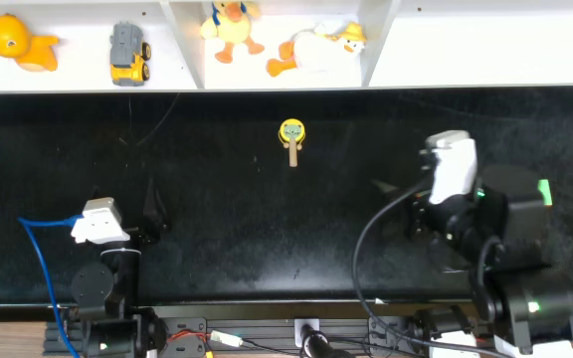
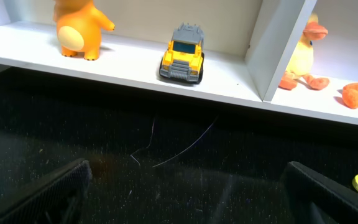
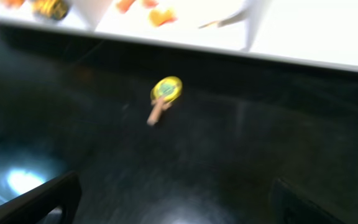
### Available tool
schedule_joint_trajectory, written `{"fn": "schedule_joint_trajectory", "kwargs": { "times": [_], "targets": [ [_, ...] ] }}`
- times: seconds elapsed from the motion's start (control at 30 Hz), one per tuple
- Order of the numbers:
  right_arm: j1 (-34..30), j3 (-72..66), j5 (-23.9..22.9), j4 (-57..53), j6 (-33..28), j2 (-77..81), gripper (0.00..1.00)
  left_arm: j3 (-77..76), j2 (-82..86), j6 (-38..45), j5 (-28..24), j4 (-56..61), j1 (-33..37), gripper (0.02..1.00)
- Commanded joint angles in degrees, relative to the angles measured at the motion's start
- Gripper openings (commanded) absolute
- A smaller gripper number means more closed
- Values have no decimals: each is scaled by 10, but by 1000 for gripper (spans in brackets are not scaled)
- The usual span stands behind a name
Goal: Store Toys
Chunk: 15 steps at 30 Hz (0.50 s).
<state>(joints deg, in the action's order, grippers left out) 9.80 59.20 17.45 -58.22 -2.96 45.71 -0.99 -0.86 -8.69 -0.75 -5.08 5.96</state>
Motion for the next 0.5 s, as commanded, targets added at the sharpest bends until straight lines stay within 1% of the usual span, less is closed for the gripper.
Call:
{"fn": "schedule_joint_trajectory", "kwargs": {
  "times": [0.03, 0.17, 0.23, 0.3, 0.37, 0.5],
  "targets": [
    [81, 26, -48, -16, 25, 32, 1000, 5, 7, -4, 7, 3, -5, 998],
    [159, 28, -77, -15, 55, 80, 998, 5, 7, -4, 7, 3, -5, 998],
    [187, 31, -88, -15, 67, 110, 998, 5, 7, -4, 7, 3, -5, 998],
    [215, 37, -109, -15, 80, 151, 996, 5, 7, -4, 7, 3, -5, 998],
    [235, 43, -129, -7, 92, 191, 996, 5, 7, -4, 7, 3, -5, 996],
    [248, 48, -137, 36, 95, 263, 998, 5, 7, -4, 7, 3, -5, 998]
  ]
}}
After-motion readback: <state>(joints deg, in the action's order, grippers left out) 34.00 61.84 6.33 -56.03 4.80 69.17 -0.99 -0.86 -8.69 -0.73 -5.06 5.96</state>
